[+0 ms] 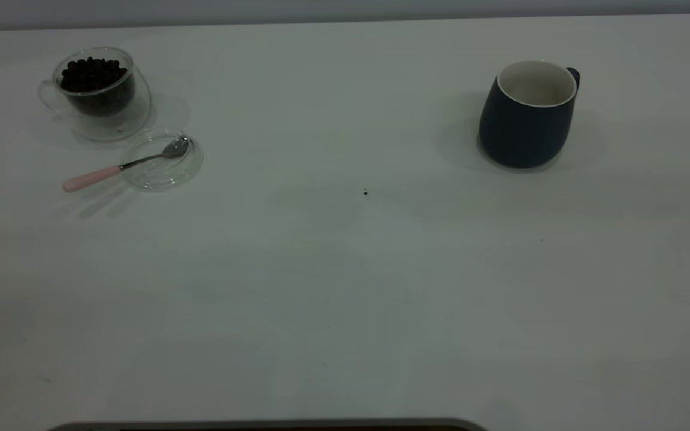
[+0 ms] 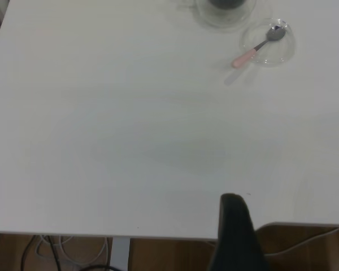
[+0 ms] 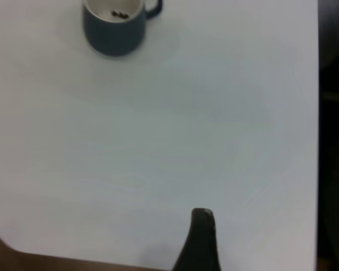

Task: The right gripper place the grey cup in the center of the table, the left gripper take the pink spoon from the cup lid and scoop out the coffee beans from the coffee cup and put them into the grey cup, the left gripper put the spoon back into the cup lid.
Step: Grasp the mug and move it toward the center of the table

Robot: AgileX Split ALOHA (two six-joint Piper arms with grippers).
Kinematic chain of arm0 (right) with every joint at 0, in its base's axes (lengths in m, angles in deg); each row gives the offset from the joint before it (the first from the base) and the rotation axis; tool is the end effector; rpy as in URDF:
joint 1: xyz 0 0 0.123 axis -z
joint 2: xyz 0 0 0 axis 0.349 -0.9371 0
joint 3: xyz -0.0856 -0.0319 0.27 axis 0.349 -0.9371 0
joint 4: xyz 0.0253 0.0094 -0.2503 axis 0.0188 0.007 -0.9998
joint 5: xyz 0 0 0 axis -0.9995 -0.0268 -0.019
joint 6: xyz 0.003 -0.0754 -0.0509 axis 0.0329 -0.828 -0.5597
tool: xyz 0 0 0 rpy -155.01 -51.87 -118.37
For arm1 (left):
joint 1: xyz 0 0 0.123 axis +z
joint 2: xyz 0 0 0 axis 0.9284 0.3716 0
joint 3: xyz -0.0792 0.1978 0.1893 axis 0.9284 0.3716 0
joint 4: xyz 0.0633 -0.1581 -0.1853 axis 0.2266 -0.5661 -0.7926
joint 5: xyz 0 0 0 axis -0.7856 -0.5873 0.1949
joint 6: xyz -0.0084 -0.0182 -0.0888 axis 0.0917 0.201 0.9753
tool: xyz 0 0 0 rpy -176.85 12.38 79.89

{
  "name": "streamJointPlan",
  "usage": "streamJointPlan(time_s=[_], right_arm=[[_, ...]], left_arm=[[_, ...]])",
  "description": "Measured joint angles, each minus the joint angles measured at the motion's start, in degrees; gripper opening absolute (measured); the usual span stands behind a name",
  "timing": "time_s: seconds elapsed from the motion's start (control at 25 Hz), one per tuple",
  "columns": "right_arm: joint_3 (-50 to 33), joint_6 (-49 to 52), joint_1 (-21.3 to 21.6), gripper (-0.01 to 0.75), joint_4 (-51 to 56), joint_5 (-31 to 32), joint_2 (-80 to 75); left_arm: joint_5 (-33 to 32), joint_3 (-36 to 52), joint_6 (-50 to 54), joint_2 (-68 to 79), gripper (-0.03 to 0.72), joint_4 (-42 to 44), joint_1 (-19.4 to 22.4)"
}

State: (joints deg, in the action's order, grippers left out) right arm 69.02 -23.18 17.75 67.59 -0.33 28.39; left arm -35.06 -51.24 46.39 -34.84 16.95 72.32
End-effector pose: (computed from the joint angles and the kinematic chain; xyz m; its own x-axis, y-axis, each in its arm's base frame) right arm 0.0976 -0.0001 0.3092 -0.7261 -0.1752 -0.6649 -0.1158 0.9843 -0.1329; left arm -0.0087 -0.0031 0.2664 -0.5202 -0.0248 -0.8537 -0.0427 0.9991 -0.0030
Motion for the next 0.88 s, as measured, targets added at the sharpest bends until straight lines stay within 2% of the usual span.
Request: streamJointPlan(time_s=[0.32, 0.56, 0.88], right_arm=[[14.6, -9.4, 0.0, 0.75, -9.3, -4.2, -40.1], [28.8, -22.9, 0.1, 0.749, -6.5, -7.6, -67.7], [44.6, -40.3, -0.7, 0.737, -3.1, -8.3, -90.1]], left_arm=[[0.0, 0.0, -0.1, 0.0, 0.568, 0.0, 0.0], [0.0, 0.0, -0.2, 0.0, 0.568, 0.0, 0.0], [0.0, 0.0, -0.2, 0.0, 0.568, 0.0, 0.0]])
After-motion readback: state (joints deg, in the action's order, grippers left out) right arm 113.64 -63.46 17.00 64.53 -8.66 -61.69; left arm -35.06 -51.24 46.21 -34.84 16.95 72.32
